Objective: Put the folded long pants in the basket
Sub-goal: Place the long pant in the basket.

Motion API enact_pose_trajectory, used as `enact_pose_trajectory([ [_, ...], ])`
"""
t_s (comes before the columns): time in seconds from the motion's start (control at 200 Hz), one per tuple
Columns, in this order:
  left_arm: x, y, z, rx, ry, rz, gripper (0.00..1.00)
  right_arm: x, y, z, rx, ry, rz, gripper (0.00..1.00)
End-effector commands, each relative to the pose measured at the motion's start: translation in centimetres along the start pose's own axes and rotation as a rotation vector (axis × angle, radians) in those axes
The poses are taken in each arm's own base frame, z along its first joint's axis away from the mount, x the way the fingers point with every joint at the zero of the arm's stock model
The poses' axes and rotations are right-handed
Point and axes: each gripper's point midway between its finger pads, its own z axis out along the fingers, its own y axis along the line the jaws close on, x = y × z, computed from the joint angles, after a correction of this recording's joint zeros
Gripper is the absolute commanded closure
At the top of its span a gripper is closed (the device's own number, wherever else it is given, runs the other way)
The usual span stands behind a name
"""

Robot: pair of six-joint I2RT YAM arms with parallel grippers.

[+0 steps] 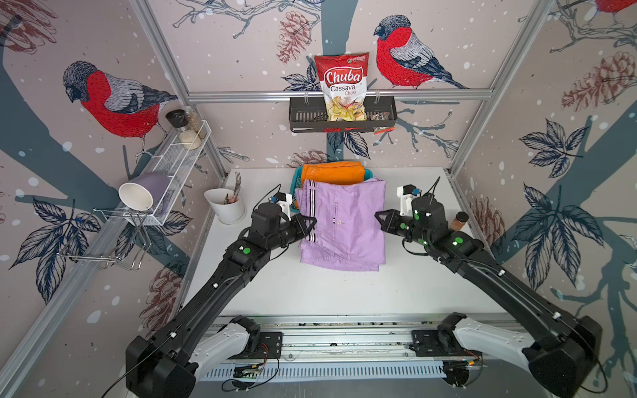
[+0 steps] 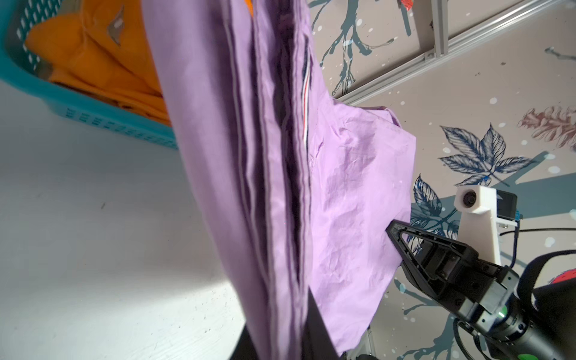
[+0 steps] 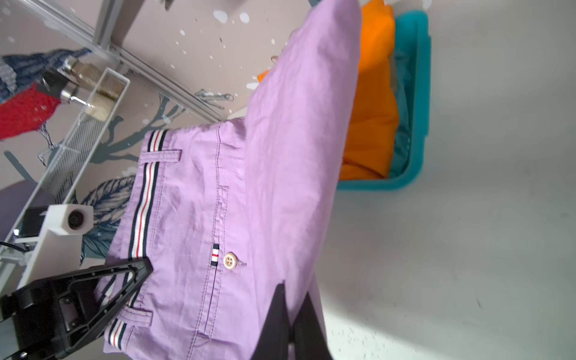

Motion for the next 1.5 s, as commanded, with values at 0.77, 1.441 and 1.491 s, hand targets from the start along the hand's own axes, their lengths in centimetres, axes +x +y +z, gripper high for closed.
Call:
enact_pose_trajectory([
  [0.77, -17.1, 8.3, 14.7, -0.114, 0.081, -0.065, 1.0, -12.2, -9.3, 20.6, 0.084, 0.08, 0.032, 1.0],
  [1.441, -15.6, 17.3, 18.8, -0.167, 0.128, -0.151, 1.0, -7.6, -16.5, 24.6, 0.193, 0.139, 0.038, 1.0],
  [1.491, -15.6, 17.4, 18.7, -0.172, 0.125, -0.155, 1.0, -7.4, -16.5, 24.6, 0.188, 0.143, 0.044, 1.0],
])
